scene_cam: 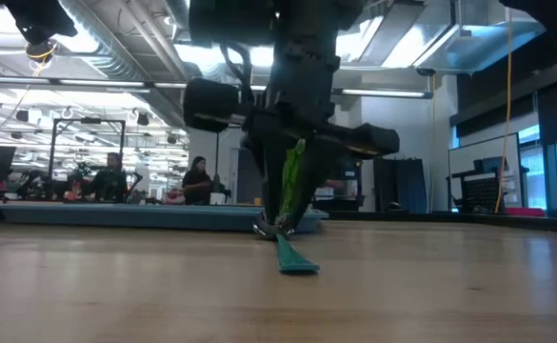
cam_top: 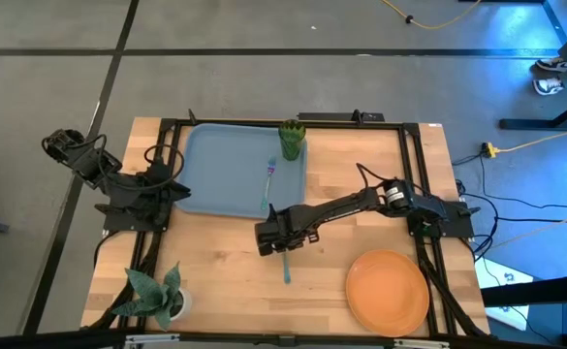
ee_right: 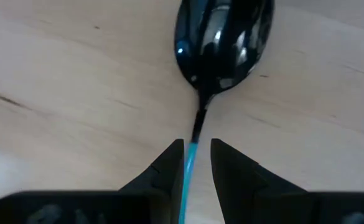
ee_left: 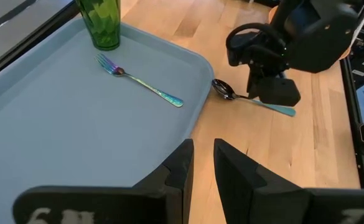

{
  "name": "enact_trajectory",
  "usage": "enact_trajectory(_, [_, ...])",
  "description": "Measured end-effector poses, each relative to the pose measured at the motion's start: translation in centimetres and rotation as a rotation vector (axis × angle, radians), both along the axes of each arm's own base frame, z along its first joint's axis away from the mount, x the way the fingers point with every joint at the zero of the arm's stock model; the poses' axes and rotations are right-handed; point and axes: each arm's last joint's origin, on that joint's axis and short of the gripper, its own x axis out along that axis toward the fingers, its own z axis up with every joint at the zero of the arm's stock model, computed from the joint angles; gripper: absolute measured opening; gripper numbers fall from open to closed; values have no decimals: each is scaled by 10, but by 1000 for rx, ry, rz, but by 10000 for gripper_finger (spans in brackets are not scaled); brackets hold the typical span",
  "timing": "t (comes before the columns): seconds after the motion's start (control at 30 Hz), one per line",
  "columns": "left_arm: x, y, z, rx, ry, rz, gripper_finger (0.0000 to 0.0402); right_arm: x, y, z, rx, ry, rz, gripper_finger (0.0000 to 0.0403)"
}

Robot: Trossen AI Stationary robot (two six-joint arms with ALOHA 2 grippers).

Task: Pick and place plate/cup/fork/spoon on tray
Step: Put the blue spoon on the blue tray to the right of the blue fork

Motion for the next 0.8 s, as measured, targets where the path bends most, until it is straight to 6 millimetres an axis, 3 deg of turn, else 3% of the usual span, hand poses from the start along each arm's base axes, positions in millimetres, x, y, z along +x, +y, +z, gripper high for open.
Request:
enact_trajectory(0.47, [0, 0, 0, 0, 1, -1, 56, 7, -5, -20, 42, 21, 16, 84])
enact_trajectory(0.8, [0, 0, 0, -4, 4, -6, 56, 8, -5, -21, 43, 9, 36, 85])
